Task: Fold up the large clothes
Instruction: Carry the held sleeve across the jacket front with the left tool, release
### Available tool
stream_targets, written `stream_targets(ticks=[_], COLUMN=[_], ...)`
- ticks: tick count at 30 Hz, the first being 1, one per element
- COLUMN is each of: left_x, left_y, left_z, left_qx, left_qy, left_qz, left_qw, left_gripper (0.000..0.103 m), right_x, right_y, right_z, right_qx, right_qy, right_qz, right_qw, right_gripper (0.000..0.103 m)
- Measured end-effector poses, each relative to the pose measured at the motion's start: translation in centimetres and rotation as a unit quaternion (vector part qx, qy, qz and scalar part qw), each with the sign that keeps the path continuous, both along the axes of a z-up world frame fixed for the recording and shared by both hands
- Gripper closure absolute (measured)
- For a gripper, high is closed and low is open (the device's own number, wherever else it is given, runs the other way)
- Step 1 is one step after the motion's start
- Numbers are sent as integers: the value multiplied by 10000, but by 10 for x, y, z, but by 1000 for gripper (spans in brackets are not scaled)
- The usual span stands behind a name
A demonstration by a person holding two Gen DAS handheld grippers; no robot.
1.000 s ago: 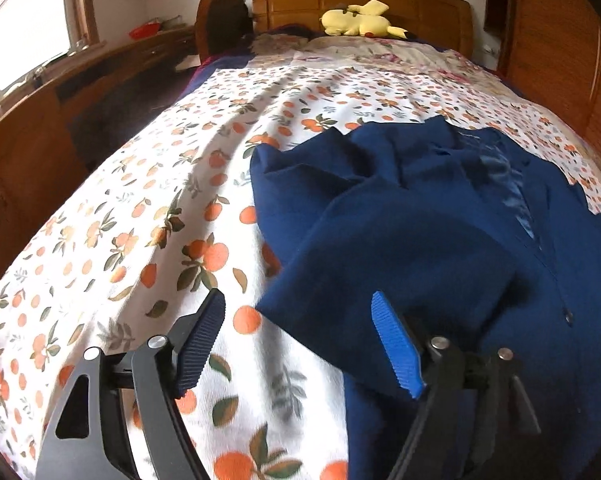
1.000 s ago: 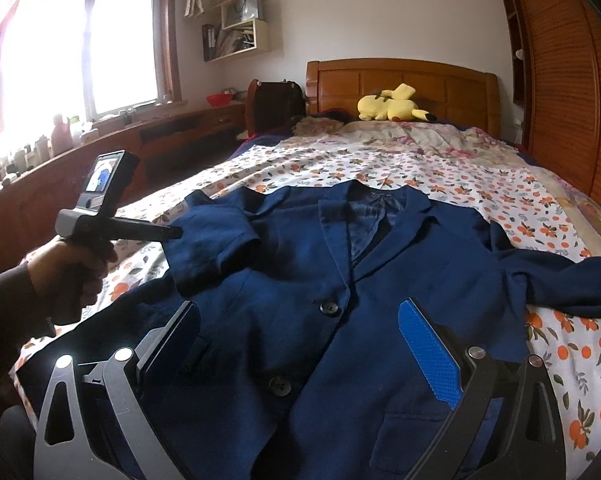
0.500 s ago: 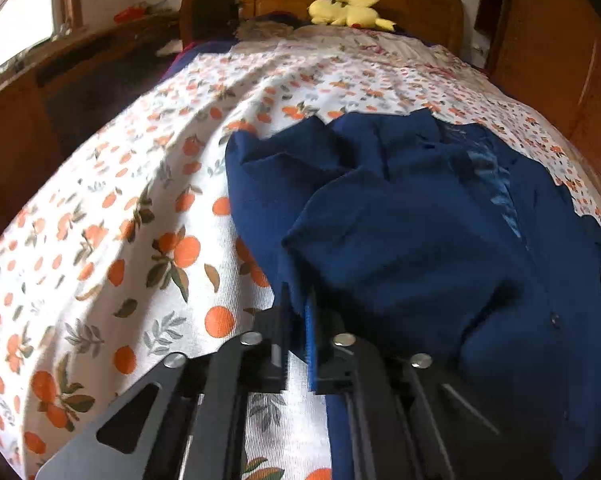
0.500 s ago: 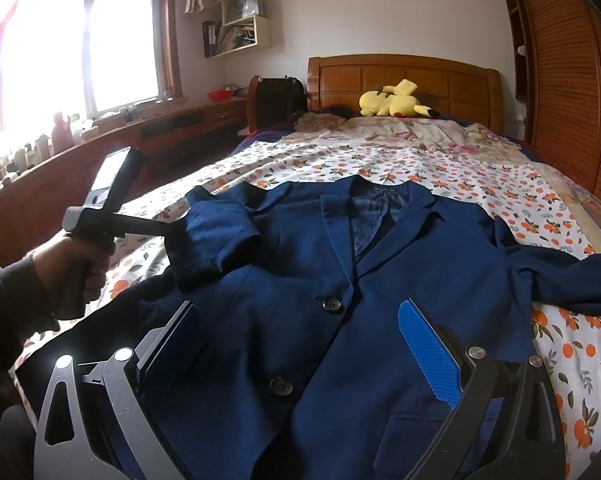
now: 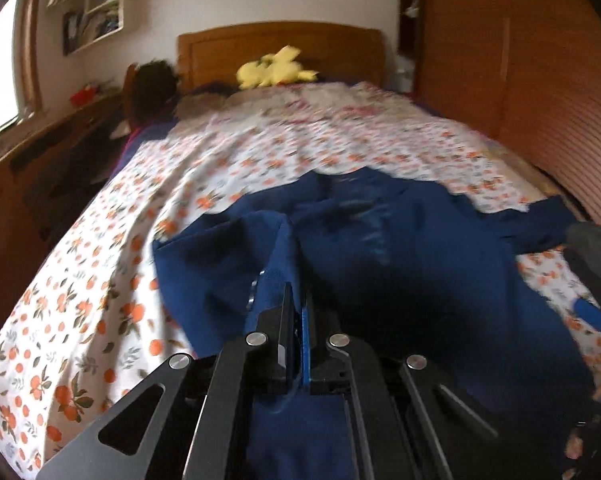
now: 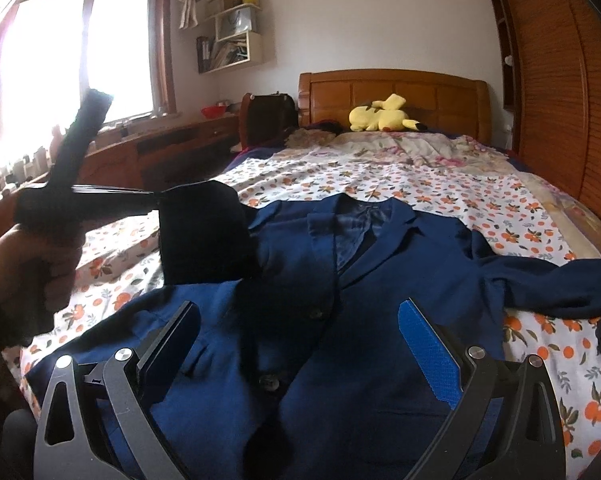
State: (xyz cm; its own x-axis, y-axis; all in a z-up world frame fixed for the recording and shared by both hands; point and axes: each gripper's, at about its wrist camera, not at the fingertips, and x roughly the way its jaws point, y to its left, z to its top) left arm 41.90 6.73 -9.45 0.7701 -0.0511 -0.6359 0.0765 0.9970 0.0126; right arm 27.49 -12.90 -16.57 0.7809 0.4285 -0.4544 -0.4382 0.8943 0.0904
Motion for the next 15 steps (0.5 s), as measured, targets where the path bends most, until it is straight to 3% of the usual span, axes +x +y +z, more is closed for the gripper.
stream_targets(ticks=[9,15], left_x=[-44,-66], left_y=[-57,-70], left_z=[30,27], left_qx=[-90,-17], left_qy=[-232,-271], left_qz=[-575,-681], left_qw=[9980,9973], left_gripper=[101,100], right_x=[-5,-4], right_y=[-18,-21], right_z=[10,13], right_qx=[56,97], right_qy=[-95,-121], right_qz=[-158,-197], right_qw=[9998,9997], right_gripper=[7,7])
